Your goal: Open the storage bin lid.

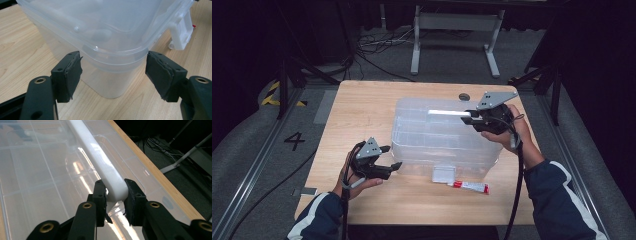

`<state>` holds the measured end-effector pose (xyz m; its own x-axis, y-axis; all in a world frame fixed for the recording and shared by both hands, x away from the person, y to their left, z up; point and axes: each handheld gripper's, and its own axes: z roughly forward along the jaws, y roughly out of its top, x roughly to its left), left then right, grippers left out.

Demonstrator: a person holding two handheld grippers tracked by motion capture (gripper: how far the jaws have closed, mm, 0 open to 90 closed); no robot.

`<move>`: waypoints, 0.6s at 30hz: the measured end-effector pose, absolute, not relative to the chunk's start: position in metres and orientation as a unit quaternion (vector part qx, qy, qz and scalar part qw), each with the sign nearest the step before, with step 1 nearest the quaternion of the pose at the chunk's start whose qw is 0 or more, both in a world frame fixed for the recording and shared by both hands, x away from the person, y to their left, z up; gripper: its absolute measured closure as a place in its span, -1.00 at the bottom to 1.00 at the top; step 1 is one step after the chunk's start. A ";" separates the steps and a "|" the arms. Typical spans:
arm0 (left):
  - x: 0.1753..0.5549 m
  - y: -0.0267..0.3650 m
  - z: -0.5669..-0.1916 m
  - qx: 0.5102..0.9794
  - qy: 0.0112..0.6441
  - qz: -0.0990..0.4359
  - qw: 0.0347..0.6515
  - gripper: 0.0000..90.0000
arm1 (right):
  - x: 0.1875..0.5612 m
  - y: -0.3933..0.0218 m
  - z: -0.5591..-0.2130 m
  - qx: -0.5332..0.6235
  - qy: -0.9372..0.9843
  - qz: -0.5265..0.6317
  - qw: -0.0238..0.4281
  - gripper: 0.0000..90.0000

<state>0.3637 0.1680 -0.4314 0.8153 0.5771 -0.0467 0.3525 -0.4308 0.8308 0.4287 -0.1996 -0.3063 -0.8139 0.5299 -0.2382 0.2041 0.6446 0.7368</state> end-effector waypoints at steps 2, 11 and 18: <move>0.362 0.169 -0.428 0.835 0.276 0.126 0.459 -0.31 | 0.430 -0.200 -0.306 0.211 0.879 0.366 0.222 0.62; 0.361 0.173 -0.424 0.831 0.272 0.127 0.468 -0.20 | 0.435 -0.199 -0.300 0.217 0.881 0.359 0.217 0.62; 0.362 0.177 -0.422 0.830 0.270 0.116 0.474 0.10 | 0.441 -0.198 -0.292 0.219 0.885 0.351 0.212 0.60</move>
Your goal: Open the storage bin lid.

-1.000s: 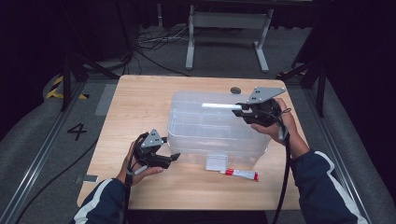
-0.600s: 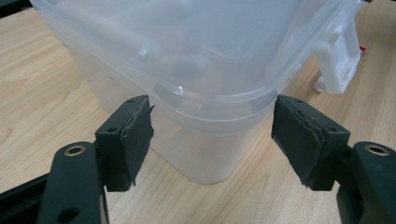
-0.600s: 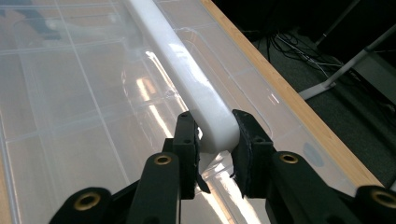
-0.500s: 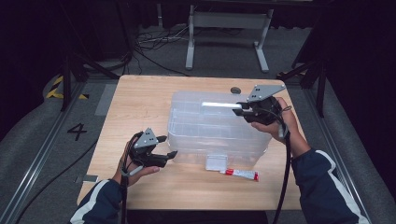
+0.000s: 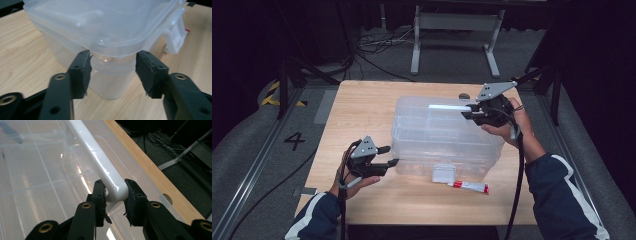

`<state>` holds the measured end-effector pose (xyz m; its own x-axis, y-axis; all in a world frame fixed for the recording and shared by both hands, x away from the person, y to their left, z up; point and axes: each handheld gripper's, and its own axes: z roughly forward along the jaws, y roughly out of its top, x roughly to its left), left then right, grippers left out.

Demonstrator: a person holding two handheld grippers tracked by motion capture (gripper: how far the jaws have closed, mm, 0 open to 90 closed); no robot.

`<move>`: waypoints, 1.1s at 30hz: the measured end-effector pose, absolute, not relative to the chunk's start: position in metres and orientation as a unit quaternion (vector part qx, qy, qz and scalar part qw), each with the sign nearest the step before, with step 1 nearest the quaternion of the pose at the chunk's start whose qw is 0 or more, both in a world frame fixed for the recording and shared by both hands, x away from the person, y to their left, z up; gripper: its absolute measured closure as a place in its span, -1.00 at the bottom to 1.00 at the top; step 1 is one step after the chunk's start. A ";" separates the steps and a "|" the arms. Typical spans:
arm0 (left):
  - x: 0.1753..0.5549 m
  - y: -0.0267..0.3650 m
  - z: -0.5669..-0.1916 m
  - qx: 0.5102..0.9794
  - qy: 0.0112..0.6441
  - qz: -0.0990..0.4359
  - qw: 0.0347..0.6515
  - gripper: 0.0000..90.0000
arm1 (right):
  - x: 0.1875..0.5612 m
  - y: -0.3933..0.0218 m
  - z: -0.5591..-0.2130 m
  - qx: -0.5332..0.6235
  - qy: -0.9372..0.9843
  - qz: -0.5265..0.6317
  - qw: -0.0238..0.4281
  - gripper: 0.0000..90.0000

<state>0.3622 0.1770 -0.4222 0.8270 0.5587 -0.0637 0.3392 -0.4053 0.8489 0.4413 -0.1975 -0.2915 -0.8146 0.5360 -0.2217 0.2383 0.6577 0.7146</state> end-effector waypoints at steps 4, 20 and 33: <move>0.363 0.174 -0.420 0.830 0.271 0.116 0.473 0.16 | 0.446 -0.196 -0.286 0.219 0.889 0.344 0.210 0.59; 0.367 0.173 -0.416 0.810 0.300 0.149 0.481 0.90 | 0.450 -0.190 -0.277 0.225 0.894 0.318 0.222 0.57; 0.374 0.175 -0.410 0.810 0.287 0.159 0.485 0.99 | 0.434 -0.199 -0.264 0.229 0.864 0.353 0.277 0.45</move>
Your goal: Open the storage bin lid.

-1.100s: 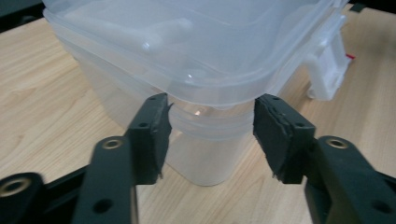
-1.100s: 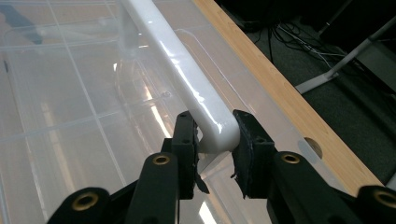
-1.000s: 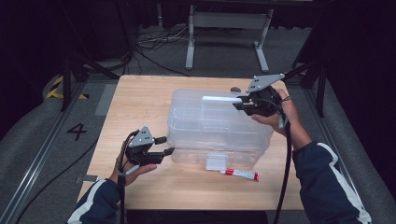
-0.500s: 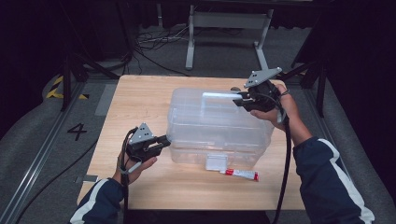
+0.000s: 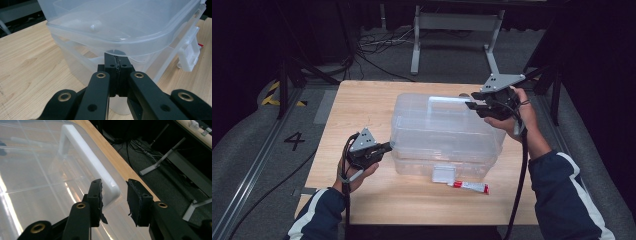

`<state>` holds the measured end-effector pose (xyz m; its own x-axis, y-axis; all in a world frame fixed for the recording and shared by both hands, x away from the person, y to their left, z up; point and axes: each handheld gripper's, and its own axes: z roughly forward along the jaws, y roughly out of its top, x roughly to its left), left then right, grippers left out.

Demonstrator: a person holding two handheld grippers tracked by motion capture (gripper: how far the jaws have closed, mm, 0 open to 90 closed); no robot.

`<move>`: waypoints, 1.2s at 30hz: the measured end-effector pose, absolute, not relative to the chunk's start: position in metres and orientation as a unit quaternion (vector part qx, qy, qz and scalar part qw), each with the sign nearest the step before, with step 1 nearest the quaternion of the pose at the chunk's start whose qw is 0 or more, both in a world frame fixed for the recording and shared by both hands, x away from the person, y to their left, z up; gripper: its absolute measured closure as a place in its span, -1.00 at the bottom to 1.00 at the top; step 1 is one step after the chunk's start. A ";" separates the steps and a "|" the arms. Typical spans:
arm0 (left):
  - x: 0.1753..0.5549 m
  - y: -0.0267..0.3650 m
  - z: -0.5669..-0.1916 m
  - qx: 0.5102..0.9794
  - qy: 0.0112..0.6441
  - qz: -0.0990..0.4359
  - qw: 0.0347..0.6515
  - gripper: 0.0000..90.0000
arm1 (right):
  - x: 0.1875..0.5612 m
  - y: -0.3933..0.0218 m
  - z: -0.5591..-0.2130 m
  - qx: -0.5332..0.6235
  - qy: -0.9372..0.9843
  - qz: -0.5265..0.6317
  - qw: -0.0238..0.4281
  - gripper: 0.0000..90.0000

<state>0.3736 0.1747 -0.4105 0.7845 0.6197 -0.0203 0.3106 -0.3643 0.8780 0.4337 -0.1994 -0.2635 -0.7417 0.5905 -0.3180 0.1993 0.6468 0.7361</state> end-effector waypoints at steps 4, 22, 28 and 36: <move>0.375 0.174 -0.409 0.813 0.281 0.164 0.483 0.99 | 0.427 -0.207 -0.262 0.228 0.859 0.358 0.288 0.41; 0.379 0.175 -0.401 0.814 0.265 0.179 0.484 1.00 | 0.408 -0.297 -0.274 0.302 0.807 0.392 0.322 0.30; 0.382 0.175 -0.398 0.813 0.262 0.181 0.487 1.00 | 0.405 -0.313 -0.288 0.316 0.802 0.392 0.322 0.30; 0.384 0.174 -0.396 0.812 0.261 0.184 0.488 1.00 | 0.398 -0.327 -0.319 0.321 0.802 0.395 0.314 0.14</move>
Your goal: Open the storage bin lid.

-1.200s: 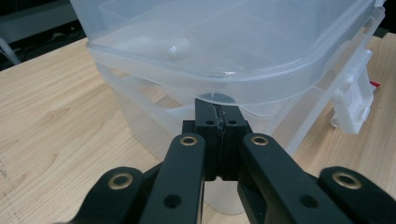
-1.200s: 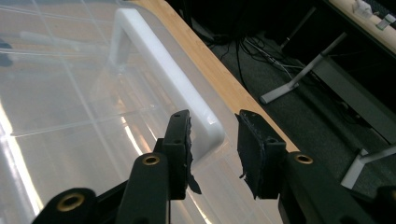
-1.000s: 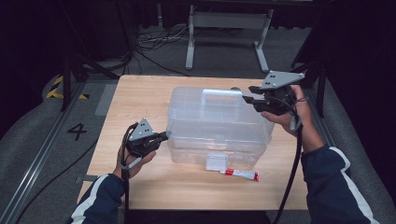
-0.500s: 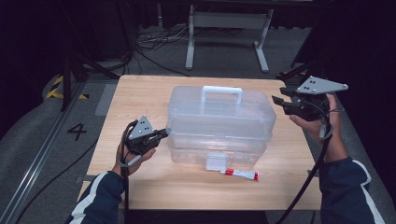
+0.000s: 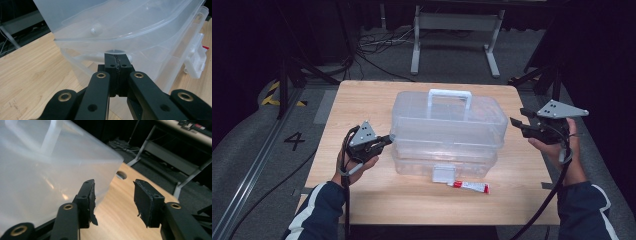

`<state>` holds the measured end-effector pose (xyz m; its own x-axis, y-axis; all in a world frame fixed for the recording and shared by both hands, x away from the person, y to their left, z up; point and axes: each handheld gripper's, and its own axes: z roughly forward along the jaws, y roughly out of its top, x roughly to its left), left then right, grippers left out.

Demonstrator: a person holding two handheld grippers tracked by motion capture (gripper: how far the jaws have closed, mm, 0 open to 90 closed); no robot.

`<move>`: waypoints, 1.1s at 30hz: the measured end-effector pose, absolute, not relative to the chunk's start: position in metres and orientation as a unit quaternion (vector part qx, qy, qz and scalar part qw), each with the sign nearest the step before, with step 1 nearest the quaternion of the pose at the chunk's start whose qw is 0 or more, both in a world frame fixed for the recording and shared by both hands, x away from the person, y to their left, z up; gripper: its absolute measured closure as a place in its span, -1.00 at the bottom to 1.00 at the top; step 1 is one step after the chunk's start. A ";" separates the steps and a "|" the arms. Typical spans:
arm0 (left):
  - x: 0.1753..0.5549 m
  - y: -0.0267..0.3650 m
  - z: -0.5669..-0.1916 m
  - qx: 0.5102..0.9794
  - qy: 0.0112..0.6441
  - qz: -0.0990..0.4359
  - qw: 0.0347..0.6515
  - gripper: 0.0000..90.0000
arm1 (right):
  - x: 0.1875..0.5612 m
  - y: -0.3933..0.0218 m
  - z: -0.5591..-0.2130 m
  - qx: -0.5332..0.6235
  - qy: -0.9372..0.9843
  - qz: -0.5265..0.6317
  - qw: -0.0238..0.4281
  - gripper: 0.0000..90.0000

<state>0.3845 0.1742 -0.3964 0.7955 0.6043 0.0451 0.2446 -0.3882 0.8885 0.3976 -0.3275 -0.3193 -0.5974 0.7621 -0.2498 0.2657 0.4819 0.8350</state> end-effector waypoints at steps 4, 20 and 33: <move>0.386 0.174 -0.395 0.812 0.260 0.184 0.490 1.00 | 0.393 -0.332 -0.336 0.315 0.804 0.404 0.300 0.11; 0.392 0.173 -0.389 0.812 0.253 0.191 0.490 1.00 | 0.385 -0.323 -0.369 0.289 0.827 0.396 0.275 0.00; 0.390 0.169 -0.385 0.815 0.249 0.198 0.484 0.82 | 0.376 -0.321 -0.372 0.271 0.793 0.446 0.313 0.13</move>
<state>0.3900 0.1691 -0.3854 0.7981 0.5970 0.0813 0.2139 -0.4069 0.8881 0.3763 -0.3207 -0.3722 -0.6565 0.7100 -0.2548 0.1508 0.4545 0.8779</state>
